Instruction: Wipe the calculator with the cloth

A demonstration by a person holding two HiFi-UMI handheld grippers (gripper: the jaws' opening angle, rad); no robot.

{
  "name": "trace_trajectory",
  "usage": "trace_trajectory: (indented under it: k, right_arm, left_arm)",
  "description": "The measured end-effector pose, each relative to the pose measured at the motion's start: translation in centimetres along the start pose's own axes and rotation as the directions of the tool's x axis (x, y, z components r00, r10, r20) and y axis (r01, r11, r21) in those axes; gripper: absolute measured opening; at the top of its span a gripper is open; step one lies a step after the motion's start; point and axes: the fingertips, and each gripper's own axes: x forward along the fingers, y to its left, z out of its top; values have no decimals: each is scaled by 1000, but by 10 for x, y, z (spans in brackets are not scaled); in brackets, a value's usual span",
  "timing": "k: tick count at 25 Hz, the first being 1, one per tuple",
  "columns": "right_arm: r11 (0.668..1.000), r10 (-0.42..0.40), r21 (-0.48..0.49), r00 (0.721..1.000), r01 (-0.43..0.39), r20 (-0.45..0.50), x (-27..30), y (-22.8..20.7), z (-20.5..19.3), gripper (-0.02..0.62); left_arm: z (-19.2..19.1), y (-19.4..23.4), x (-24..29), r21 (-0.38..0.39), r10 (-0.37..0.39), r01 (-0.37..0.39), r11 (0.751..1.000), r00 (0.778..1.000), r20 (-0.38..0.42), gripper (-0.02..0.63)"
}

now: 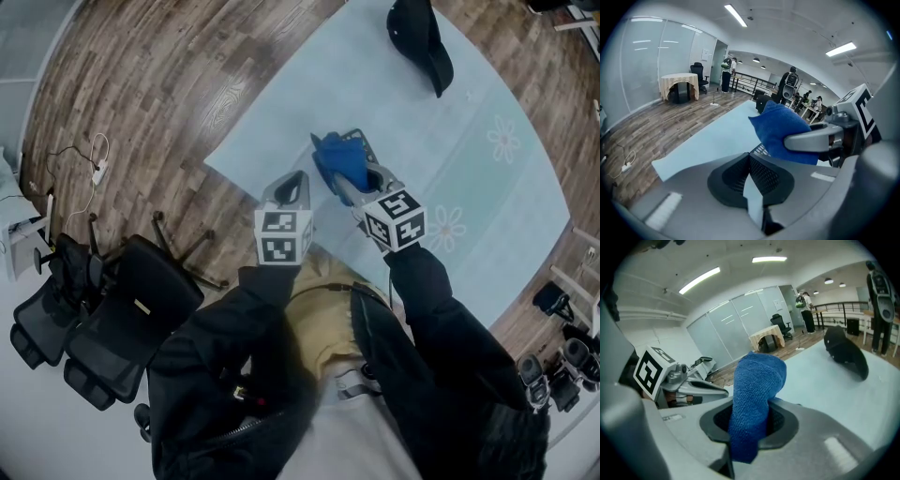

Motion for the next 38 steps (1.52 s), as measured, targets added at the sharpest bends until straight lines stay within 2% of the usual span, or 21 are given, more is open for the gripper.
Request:
trace_trajectory:
  k: [4, 9, 13, 18, 25, 29, 34, 38]
  right_arm:
    - [987, -132, -93, 991, 134, 26, -11, -37, 18, 91]
    - [928, -326, -196, 945, 318, -14, -6, -88, 10, 91]
    - [908, -369, -261, 921, 329, -123, 14, -99, -21, 91]
    - [932, -318, -255, 921, 259, -224, 39, -81, -60, 91]
    - [967, -202, -200, 949, 155, -244, 48, -46, -67, 91]
    - [990, -106, -112, 963, 80, -246, 52, -23, -73, 91]
    - [999, -8, 33, 987, 14, -161, 41, 4, -63, 91]
    - [996, -11, 88, 999, 15, -54, 19, 17, -40, 91]
  left_arm:
    - [-1, 1, 0, -2, 3, -3, 1000, 1000, 2, -9]
    - [-4, 4, -2, -5, 7, -7, 1000, 1000, -3, -9]
    - [-8, 8, -4, -12, 15, -15, 1000, 1000, -8, -9]
    - [-10, 15, -9, -18, 27, -28, 999, 1000, -8, -9]
    - [-10, 17, -13, -19, 27, -27, 999, 1000, 7, -9]
    - [-9, 16, -17, -17, 24, -24, 1000, 1000, 12, -9]
    - [-3, 12, -25, -4, 18, -18, 1000, 999, 32, -9]
    - [5, 5, -32, 7, 9, -9, 1000, 998, 58, -9]
